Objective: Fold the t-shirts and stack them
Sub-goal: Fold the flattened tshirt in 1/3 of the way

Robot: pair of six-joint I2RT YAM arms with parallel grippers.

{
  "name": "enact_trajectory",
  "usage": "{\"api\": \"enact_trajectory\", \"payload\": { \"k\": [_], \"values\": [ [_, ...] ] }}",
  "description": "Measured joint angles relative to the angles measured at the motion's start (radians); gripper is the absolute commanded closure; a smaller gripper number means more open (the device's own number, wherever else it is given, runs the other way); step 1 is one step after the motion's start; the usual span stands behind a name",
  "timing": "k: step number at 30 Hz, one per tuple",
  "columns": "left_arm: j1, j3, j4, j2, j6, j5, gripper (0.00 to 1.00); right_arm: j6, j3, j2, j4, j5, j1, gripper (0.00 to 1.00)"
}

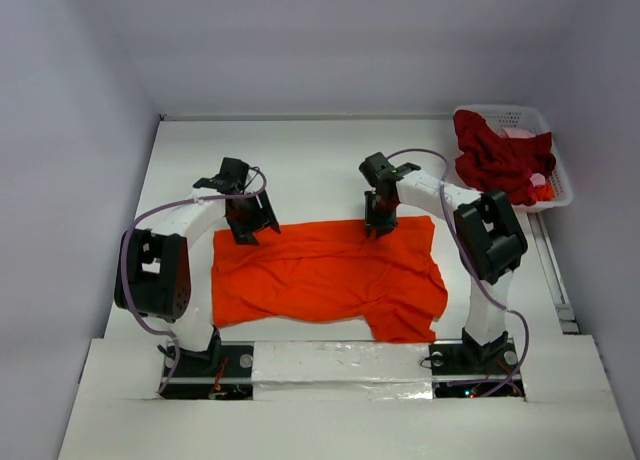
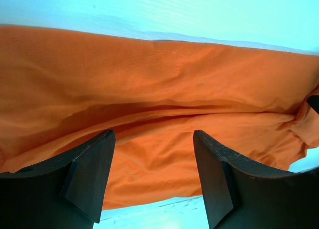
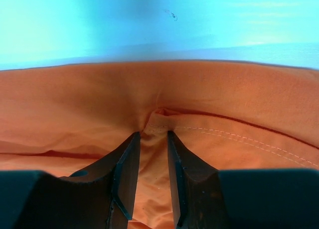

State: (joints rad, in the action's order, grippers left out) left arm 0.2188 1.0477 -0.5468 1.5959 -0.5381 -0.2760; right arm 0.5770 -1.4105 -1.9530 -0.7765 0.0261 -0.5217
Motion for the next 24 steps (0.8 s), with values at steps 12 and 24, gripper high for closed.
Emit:
{"api": "enact_trajectory", "payload": {
  "k": [12, 24],
  "values": [
    [0.000, 0.010, -0.011, 0.000, 0.004, 0.000, 0.39, 0.007, 0.032, 0.000, 0.025, 0.000, 0.000, 1.00],
    [0.005, 0.037, -0.023, 0.000, 0.007, 0.024, 0.39, 0.021, 0.032, 0.087, 0.002, 0.020, 0.000, 1.00]
  ]
}}
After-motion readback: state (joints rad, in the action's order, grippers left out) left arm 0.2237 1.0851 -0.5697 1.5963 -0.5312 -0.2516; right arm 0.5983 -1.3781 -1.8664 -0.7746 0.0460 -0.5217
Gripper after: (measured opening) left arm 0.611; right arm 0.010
